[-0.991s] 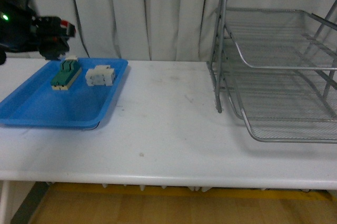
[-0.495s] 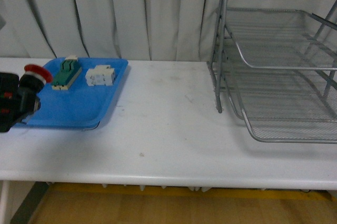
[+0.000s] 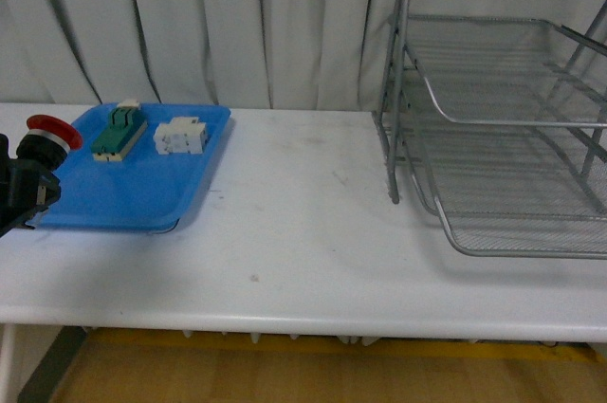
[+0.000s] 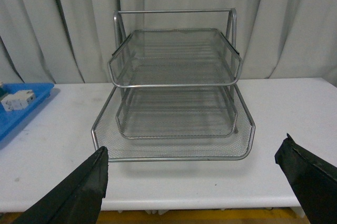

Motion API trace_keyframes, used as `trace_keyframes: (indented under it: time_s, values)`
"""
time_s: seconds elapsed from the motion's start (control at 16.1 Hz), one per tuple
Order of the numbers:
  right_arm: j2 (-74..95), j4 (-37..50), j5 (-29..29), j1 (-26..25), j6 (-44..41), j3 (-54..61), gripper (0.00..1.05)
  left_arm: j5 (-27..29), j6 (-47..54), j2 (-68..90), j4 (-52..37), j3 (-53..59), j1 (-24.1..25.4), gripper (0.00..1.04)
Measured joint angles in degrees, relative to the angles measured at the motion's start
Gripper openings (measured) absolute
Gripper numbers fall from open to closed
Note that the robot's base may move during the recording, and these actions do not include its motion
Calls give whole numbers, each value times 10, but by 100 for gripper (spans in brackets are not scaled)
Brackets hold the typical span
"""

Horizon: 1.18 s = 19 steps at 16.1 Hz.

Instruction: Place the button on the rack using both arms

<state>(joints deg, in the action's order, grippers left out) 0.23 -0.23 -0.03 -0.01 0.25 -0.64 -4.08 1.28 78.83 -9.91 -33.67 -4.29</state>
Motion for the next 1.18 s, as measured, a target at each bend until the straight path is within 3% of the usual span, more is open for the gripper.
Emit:
trace_keyframes:
  time_s: [0.81, 1.18]
  values:
    - [0, 1, 1, 0, 0, 0, 98, 5, 1, -4, -1, 6, -2, 36]
    - [0, 0, 1, 0, 0, 0, 98, 13, -21, 62, 24, -132, -114, 36]
